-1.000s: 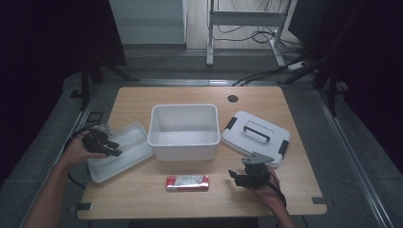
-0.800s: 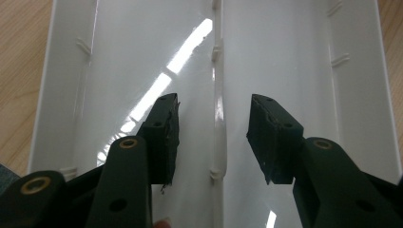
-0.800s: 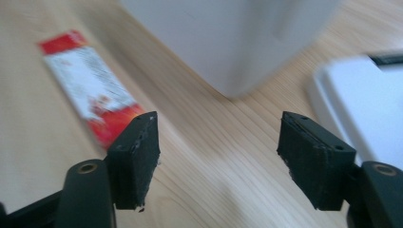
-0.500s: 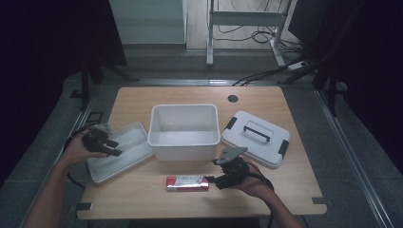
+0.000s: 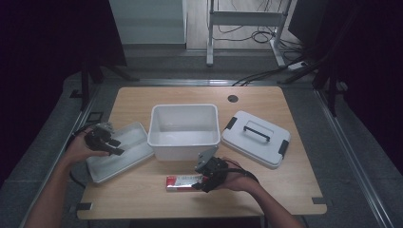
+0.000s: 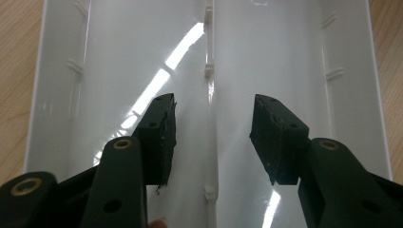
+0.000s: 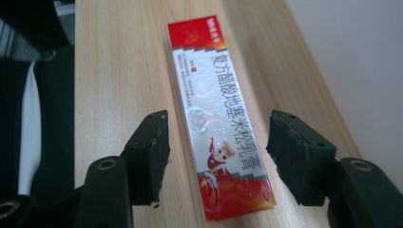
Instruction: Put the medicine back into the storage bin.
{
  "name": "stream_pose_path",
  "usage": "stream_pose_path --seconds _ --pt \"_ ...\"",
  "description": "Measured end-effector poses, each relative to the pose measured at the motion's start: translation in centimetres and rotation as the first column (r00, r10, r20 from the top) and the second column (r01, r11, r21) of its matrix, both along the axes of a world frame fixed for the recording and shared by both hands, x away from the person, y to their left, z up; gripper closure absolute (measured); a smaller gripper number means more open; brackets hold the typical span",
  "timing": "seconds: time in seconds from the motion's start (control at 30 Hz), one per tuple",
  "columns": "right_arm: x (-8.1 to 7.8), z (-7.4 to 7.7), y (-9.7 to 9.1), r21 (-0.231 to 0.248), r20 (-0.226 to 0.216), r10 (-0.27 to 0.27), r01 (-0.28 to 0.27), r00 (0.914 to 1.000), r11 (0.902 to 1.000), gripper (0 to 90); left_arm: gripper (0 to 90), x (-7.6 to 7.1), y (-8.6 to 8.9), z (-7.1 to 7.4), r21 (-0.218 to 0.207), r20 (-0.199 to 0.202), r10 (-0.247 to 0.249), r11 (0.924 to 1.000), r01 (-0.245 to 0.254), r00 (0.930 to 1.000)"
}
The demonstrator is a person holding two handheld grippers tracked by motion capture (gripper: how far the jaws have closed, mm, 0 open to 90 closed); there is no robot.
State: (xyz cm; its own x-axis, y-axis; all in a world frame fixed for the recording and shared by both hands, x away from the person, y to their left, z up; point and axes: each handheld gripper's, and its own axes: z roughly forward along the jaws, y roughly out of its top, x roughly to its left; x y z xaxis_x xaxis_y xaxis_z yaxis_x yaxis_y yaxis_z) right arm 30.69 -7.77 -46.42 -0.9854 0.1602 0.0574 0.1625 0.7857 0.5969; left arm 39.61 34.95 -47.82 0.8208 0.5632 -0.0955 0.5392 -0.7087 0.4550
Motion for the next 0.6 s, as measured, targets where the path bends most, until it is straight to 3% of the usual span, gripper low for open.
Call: stream_pose_path --seconds 0.33,0.43,0.6 --pt "1.1 -2.0 1.4 -0.069 -0.038 0.047 -0.049 0.9982 0.9964 40.4 51.5 0.2 -0.2 -0.4 0.002 -0.004 -0.005 1.0000 0.005 1.0000" --pt "1.2 -2.4 2.0 -0.119 -0.043 0.062 -0.067 0.9971 0.9906 39.9 51.5 0.2 -0.2 -0.5 -0.001 -0.007 -0.004 1.0000 0.004 1.0000" --pt "1.3 -2.2 2.7 -0.158 -0.042 0.081 -0.087 0.9958 0.9836 41.1 51.6 0.1 -0.3 -0.7 -0.008 -0.010 0.006 0.9999 -0.006 0.9999"
